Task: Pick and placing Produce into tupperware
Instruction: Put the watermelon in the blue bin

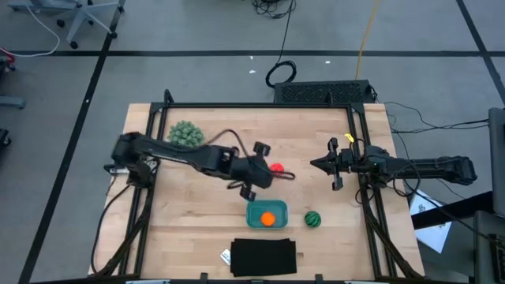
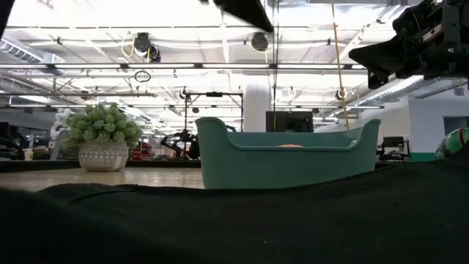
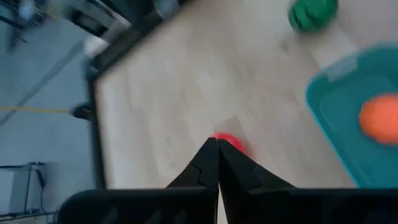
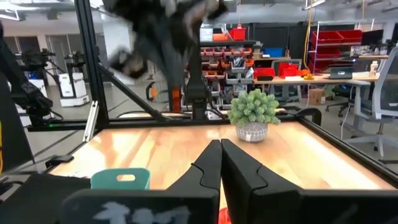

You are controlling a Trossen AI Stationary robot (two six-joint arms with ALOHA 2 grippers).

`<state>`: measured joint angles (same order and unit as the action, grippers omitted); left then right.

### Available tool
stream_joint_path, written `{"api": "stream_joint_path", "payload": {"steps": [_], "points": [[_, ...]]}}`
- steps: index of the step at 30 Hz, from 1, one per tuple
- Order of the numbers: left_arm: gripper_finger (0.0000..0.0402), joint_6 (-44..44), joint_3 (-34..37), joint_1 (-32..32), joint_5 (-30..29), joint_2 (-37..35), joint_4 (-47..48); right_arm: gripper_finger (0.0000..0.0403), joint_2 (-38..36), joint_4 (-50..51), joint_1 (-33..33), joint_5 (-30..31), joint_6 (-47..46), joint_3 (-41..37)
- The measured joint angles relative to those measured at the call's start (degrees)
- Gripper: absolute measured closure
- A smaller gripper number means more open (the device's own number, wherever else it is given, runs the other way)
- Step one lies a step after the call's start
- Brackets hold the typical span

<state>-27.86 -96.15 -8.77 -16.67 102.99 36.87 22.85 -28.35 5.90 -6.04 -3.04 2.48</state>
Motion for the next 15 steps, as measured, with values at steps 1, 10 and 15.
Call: {"api": "stream_joint_path", "payload": {"steps": [1, 10, 15], "points": [[0.0401, 0.1, 0.6, -0.1, 0.0, -1.7, -0.6, 0.0403, 0.0, 0.0, 0.0, 0.0, 0.0, 0.0], [0.0401, 4.5, 15.4, -2.3, -0.5, -17.9, -12.5, 0.0403, 0.0, -0.1, 0.0, 0.0, -0.8, 0.0], [0.0401, 9.7, 29.5, -2.9, -1.6, -27.1, -24.5, 0.0403, 0.0, -0.1, 0.0, 0.0, -0.8, 0.0]]}}
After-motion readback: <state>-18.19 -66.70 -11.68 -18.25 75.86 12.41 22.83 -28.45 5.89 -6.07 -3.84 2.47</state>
